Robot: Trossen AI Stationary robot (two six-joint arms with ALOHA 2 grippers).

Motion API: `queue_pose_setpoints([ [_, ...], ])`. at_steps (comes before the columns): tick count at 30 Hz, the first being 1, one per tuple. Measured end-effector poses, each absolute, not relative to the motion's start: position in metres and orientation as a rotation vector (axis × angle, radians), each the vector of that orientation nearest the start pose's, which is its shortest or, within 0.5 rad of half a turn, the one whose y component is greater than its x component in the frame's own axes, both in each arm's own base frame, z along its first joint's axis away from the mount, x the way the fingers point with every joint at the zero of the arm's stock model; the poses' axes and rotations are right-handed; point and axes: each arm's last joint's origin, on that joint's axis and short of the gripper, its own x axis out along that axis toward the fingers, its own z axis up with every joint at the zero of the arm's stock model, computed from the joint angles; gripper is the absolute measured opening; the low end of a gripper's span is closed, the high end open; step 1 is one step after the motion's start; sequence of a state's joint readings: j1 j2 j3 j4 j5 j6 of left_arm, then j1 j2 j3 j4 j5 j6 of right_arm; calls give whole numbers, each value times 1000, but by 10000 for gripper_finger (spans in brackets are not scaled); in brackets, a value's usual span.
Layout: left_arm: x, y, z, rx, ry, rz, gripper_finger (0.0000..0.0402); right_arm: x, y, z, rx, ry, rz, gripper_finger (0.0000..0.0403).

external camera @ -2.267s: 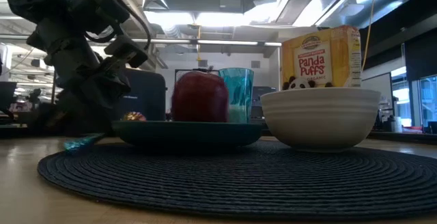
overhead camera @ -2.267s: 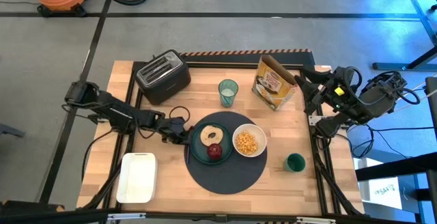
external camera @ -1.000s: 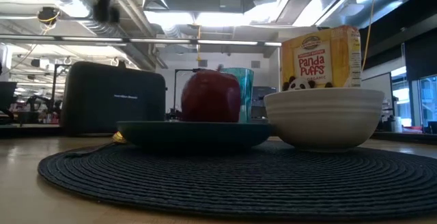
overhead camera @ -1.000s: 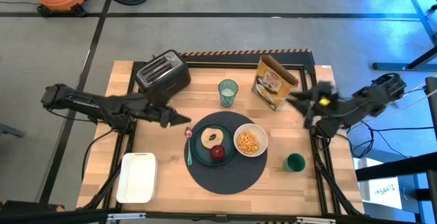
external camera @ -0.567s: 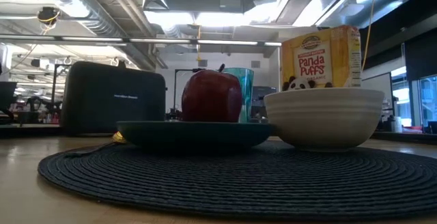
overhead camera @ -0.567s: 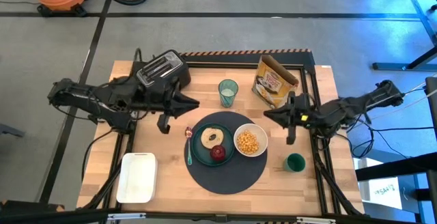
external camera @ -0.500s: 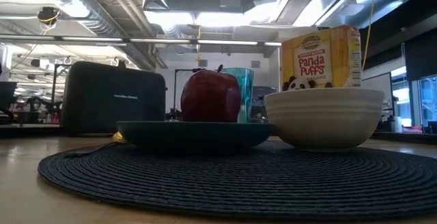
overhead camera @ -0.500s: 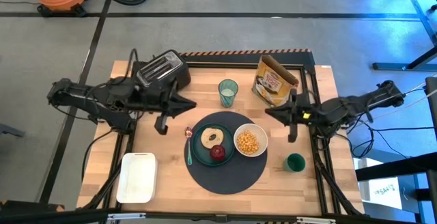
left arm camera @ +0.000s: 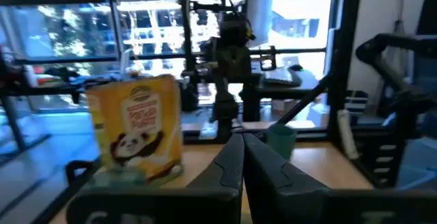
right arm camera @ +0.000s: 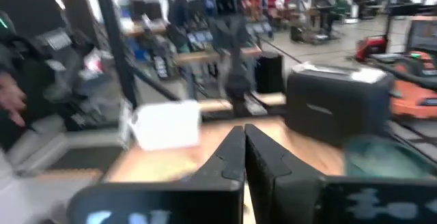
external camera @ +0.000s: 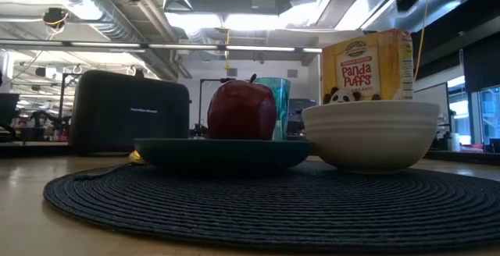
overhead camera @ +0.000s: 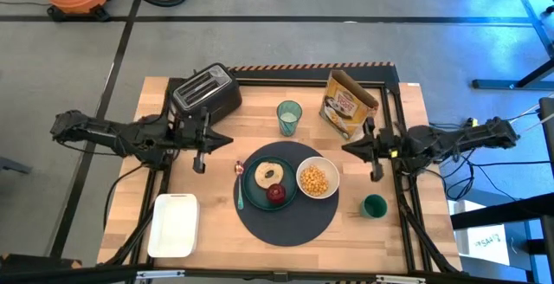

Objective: Arrange a breakfast setting
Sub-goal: Return to Home Position

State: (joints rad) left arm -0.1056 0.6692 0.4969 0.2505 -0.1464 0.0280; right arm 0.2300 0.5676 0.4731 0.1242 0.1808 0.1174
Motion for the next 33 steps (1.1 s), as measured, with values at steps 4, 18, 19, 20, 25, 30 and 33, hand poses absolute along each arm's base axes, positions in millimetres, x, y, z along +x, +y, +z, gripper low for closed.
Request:
queue_pose_setpoints([
  [4,142,-5,275,51,-109,36,1,135,15,258,121,12,30,1],
  [18,128,12,204,-3,-135,47,0,106,-14,217,157,-61,8,0],
  [19,127,12,200,-8,-143,47,0,104,-15,213,178,-72,13,0],
  [20,126,13,196,-13,-147,40,0,103,-15,210,191,-82,23,0],
  [25,121,13,185,-32,-151,17,0,95,-13,202,202,-95,39,0],
  [30,117,14,185,-28,-174,24,0,90,-13,191,200,-75,25,0],
  [33,116,13,182,-32,-139,17,0,91,-13,187,215,-54,30,0],
])
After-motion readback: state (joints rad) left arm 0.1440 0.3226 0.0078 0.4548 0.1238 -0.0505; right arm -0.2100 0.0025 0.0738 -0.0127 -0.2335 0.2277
